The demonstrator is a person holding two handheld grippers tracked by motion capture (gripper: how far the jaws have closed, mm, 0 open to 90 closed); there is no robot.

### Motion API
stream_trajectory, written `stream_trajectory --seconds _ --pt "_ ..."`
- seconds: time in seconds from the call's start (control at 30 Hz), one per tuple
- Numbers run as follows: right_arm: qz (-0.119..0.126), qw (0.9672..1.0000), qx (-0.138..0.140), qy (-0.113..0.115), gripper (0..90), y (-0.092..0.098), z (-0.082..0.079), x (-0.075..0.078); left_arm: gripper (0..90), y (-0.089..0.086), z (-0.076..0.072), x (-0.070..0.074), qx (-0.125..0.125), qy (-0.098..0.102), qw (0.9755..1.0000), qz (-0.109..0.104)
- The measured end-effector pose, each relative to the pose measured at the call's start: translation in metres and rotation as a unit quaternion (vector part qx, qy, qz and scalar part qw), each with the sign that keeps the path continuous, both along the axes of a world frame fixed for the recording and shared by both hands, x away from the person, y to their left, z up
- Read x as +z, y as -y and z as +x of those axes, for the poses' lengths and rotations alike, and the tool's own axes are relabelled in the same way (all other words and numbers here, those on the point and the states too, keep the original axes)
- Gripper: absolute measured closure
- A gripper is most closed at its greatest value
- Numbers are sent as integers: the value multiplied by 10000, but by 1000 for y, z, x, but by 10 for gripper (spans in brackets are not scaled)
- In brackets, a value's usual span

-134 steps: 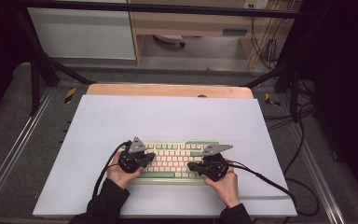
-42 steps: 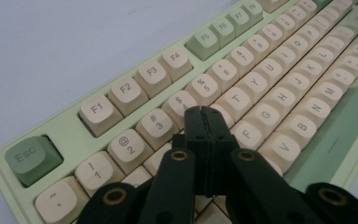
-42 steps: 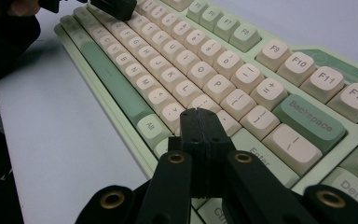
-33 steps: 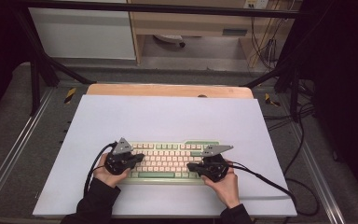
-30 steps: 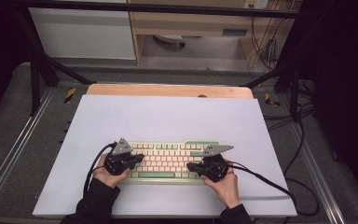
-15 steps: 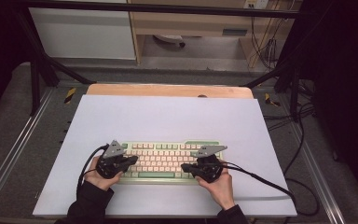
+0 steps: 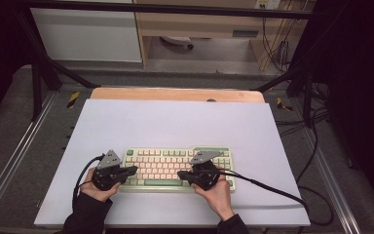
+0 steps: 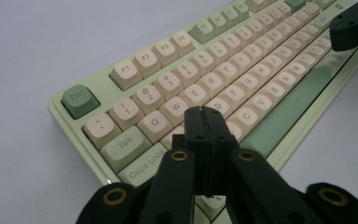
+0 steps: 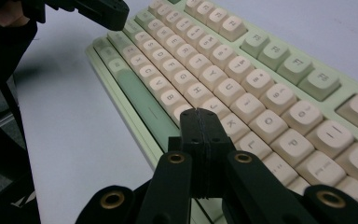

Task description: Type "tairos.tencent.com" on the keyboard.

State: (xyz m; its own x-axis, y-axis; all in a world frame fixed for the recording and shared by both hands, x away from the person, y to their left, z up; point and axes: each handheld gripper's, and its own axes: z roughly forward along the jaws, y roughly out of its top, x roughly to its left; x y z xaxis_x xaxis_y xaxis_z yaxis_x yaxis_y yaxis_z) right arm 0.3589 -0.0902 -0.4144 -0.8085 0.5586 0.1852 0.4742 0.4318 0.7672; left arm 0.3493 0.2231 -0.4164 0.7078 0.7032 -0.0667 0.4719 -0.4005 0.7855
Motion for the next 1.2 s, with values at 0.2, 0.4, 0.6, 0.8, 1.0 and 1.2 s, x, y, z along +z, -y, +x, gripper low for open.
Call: stream_trajectory --seconds 0.2,0.4,0.6,0.8,1.0,1.2 --pt "3 10000 24 42 900 -16 4 -1 898 -3 0 2 0 16 10000 -56" --pt "46 10000 32 -5 900 -26 7 -7 898 0 0 -1 -36 -10 10000 -20" --pt "-16 10000 29 -33 900 -32 9 -13 898 0 1 -2 -35 -16 10000 -25" --pt "-109 9999 33 -54 900 -35 10 -18 898 1 1 -2 -51 -15 10000 -19" --pt "-140 9999 46 -71 900 -36 11 -20 898 1 1 -2 -47 -16 10000 -17" --pt "-113 9999 59 -73 900 -36 10 -19 898 1 1 -2 -50 -10 10000 -15"
